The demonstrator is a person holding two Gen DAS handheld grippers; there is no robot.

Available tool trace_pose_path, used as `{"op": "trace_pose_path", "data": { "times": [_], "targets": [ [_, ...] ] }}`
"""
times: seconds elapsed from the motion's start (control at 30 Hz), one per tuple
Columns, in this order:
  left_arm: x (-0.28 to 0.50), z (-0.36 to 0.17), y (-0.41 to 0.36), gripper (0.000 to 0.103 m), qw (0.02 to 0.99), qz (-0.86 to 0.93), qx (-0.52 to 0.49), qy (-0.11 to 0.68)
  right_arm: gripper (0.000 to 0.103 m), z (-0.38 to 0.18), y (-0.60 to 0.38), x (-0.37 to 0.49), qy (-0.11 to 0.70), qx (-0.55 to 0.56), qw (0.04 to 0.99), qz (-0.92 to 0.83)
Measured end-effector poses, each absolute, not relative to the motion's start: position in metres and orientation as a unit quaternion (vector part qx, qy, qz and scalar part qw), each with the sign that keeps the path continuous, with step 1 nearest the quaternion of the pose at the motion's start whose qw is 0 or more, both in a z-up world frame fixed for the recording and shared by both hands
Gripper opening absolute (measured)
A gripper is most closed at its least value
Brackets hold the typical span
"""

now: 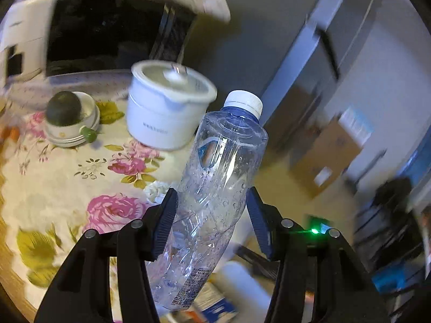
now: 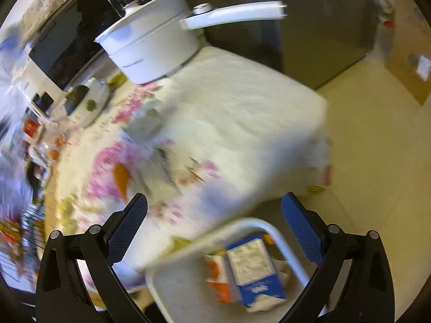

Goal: Collect trash
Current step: 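Grasp the crumpled silver foil with the right tool while the left tool holds the bottle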

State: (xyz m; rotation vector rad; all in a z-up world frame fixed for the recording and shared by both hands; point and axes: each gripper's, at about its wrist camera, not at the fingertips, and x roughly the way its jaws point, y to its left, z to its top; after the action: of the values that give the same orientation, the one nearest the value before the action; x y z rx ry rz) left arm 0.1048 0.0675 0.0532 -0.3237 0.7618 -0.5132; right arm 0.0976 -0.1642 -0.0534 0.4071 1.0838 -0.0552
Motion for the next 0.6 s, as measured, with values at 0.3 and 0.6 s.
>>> {"op": "trace_pose_path", "data": {
  "times": [0.3, 0.6],
  "targets": [
    [0.054, 0.032, 0.143, 0.053, 0.894, -0.223, -0.263, 0.287, 0.096, -0.064, -0.112, 0.202, 0.541, 0.216, 0.812, -0.007],
    [0.060, 0.015, 0.170, 0.053, 0.887, -0.211, -0.276, 0.303, 0.083, -0.101, -0.059, 0.239, 0.576, 0.122, 0.807, -0.036]
  ]
}}
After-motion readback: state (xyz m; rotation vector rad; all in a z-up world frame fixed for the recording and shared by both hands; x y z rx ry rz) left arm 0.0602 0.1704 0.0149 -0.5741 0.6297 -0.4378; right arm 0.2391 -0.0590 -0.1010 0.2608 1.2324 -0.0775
